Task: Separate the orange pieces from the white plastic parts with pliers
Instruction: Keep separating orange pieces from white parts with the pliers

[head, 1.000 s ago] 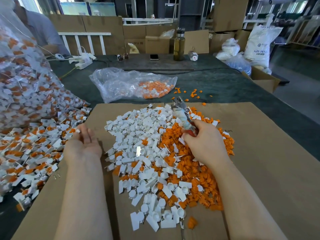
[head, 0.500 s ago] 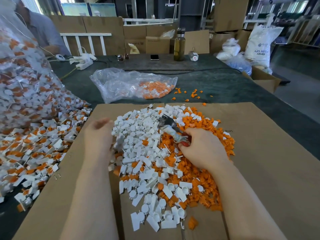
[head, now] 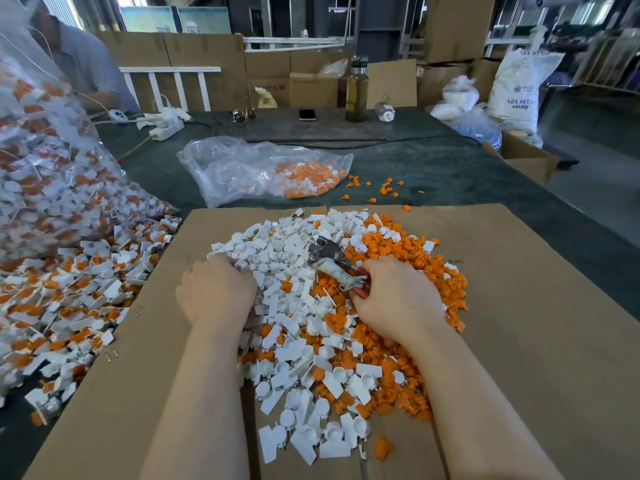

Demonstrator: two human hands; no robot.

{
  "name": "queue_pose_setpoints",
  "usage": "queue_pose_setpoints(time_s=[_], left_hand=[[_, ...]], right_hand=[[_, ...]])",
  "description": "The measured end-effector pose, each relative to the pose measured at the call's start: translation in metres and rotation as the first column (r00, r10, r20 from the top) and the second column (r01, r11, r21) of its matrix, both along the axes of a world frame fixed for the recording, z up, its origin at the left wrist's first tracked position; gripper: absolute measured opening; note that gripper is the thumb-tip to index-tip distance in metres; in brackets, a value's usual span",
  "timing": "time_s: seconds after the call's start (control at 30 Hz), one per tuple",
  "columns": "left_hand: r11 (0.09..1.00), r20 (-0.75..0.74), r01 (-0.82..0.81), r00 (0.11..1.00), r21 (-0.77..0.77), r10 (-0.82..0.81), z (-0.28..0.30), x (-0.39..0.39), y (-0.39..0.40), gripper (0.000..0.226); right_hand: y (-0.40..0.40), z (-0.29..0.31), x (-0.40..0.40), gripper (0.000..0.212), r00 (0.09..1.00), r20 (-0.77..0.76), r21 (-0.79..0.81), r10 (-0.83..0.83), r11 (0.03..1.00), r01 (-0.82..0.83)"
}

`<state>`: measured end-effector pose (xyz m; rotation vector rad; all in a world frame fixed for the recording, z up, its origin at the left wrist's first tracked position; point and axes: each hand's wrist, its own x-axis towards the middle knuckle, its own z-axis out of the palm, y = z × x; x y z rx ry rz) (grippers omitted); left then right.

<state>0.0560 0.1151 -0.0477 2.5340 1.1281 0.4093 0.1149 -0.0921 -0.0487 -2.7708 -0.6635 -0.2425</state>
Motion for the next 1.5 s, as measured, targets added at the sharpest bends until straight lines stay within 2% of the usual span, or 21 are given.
queue_pose_setpoints(time_s=[0.1,0.2,0.37,0.53,0.6,0.77,0.87,0.97,1.13,1.23,1.37,1.5], left_hand=[[1.0,0.057,0.017,0.998,0.0,-0.017,0.0,-0.001,-0.003,0.018],[0.999,0.12,0.036,0.992,0.02,-0.038,0.002,-0.002,-0.007,0.022],[0.994,0.35,0.106,0.932,-0.017,-0.093,0.002,-0.001,-0.01,0.025],[0.982,0.445,0.16,0.89,-0.097,-0.101,0.004,-0.001,-0.014,0.019],[0.961,0.491,0.196,0.868,-0.197,-0.077,0.007,0.0,-0.016,0.018],[0.809,0.627,0.339,0.777,-0.48,0.046,0.016,0.0,-0.023,0.01],[0.703,0.679,0.42,0.724,-0.575,0.123,0.02,-0.001,-0.027,0.018],[0.576,0.68,0.482,0.71,-0.66,0.185,0.022,-0.001,-0.03,0.021],[0.385,0.679,0.589,0.718,-0.711,0.155,0.025,-0.001,-0.038,0.011],[0.401,0.707,0.622,0.7,-0.672,0.099,0.024,0.0,-0.043,0.016],[0.449,0.728,0.617,0.675,-0.646,0.121,0.026,0.0,-0.052,0.004],[0.571,0.721,0.555,0.686,-0.605,0.097,0.025,0.001,-0.062,0.019]], right_hand=[[0.0,0.001,0.0,0.034,1.0,-0.01,0.0,-0.016,1.0,0.016],[0.0,0.001,0.0,0.024,1.0,-0.022,-0.015,-0.013,1.0,0.013],[0.001,0.0,0.0,0.013,0.999,-0.01,-0.007,-0.041,0.999,0.041],[-0.002,0.001,-0.001,0.014,0.997,0.023,0.122,-0.072,0.99,0.069],[-0.002,0.002,0.0,0.013,0.997,0.017,0.194,-0.082,0.978,0.077],[-0.001,0.006,0.0,0.012,0.997,-0.051,0.386,-0.06,0.92,0.075],[-0.001,0.006,0.0,0.01,0.997,-0.062,0.442,-0.052,0.894,0.074],[-0.001,0.008,-0.001,0.009,0.996,-0.068,0.497,-0.05,0.864,0.078],[-0.002,0.011,-0.004,0.011,0.997,-0.073,0.606,-0.025,0.793,0.064],[-0.001,0.013,-0.004,0.012,0.997,-0.074,0.676,-0.008,0.735,0.056],[-0.001,0.015,-0.004,0.012,0.995,-0.09,0.786,0.045,0.617,0.043],[-0.001,0.017,-0.005,0.01,0.984,-0.129,0.876,0.12,0.48,0.056]])
